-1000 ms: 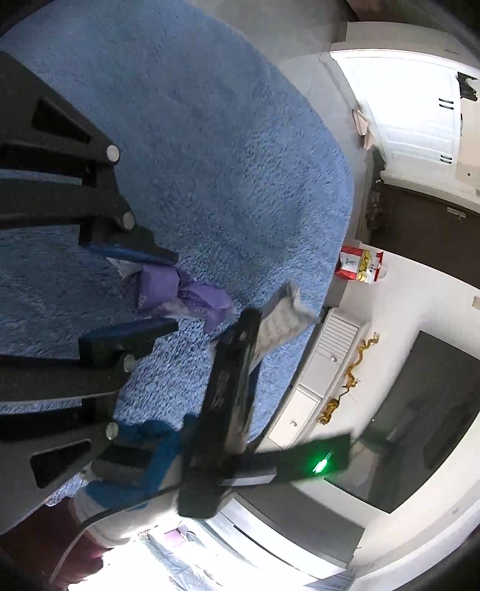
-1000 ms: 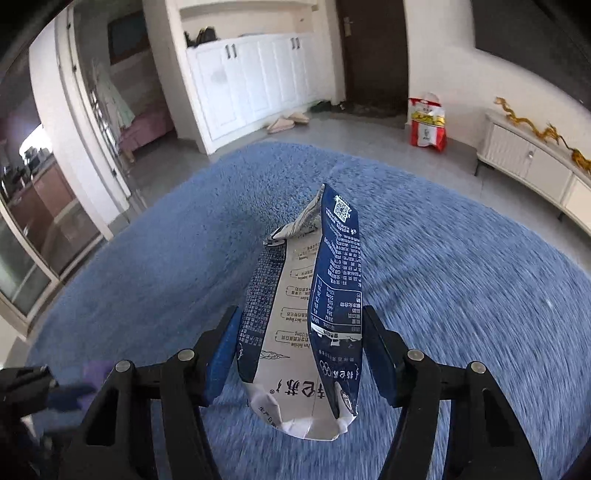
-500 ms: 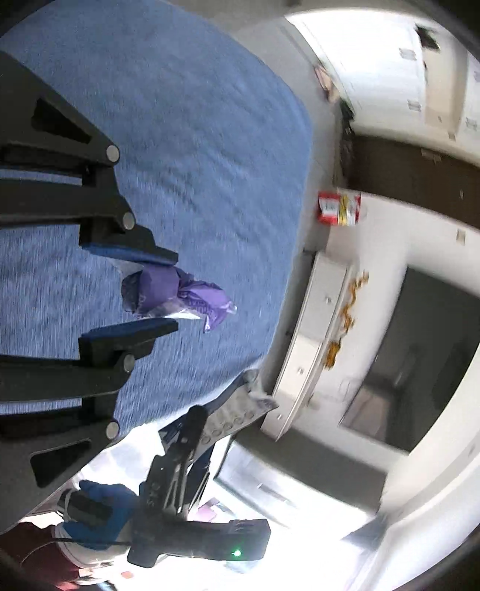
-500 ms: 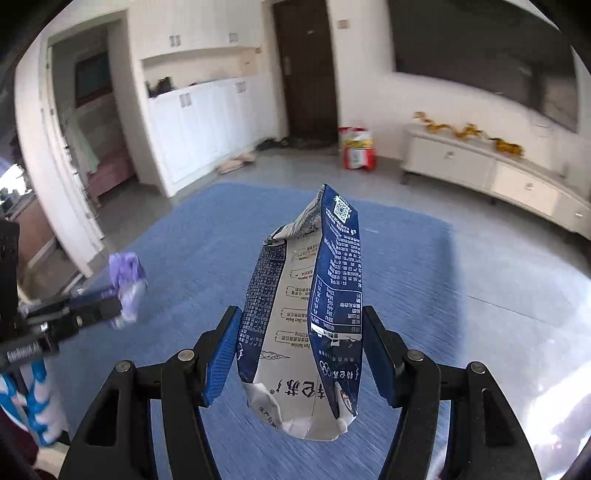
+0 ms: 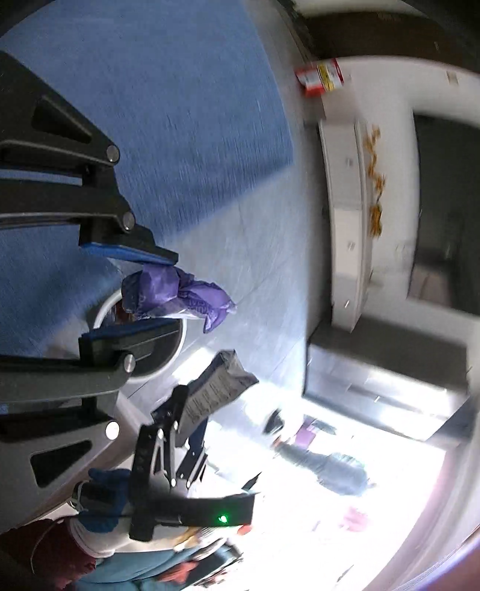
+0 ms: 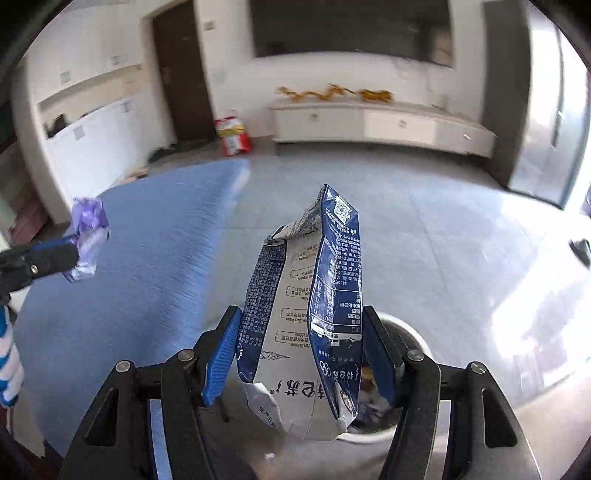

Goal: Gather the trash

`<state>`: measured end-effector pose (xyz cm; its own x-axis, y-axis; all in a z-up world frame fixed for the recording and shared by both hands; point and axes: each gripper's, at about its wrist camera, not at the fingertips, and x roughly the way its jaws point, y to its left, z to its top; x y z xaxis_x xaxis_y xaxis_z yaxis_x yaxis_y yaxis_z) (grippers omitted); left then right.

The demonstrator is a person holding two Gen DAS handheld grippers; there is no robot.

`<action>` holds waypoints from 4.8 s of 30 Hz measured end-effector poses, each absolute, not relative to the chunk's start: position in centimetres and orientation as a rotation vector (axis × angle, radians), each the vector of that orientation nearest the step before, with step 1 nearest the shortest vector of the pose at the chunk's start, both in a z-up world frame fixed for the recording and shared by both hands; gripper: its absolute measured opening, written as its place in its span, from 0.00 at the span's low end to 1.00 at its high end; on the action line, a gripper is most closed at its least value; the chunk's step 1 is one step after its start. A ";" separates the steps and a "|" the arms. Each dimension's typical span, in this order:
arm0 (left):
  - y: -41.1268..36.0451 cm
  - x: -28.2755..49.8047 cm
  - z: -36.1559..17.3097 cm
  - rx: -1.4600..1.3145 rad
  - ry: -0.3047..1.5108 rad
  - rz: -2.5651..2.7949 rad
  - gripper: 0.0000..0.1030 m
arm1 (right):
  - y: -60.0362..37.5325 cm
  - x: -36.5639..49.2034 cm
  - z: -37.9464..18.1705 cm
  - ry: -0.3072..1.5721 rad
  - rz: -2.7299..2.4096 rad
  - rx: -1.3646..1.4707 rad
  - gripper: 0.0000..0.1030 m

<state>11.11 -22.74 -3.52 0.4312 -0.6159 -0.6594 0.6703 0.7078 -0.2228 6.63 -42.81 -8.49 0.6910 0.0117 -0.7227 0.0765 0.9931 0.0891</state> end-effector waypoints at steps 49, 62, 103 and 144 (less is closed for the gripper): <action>-27.3 12.5 -3.7 0.122 0.761 -0.686 0.59 | -43.8 5.9 -9.0 0.767 -0.121 0.164 0.66; -8.7 7.0 -2.8 0.058 0.632 -0.364 0.70 | -27.8 4.6 -3.1 0.668 0.100 0.015 0.79; 5.0 0.7 -7.0 0.000 0.598 0.059 0.81 | -14.8 1.5 -5.4 0.548 -0.135 -0.305 1.00; 3.9 0.2 -6.1 0.151 0.556 0.235 0.81 | -17.3 2.1 -6.7 0.586 -0.175 -0.241 1.00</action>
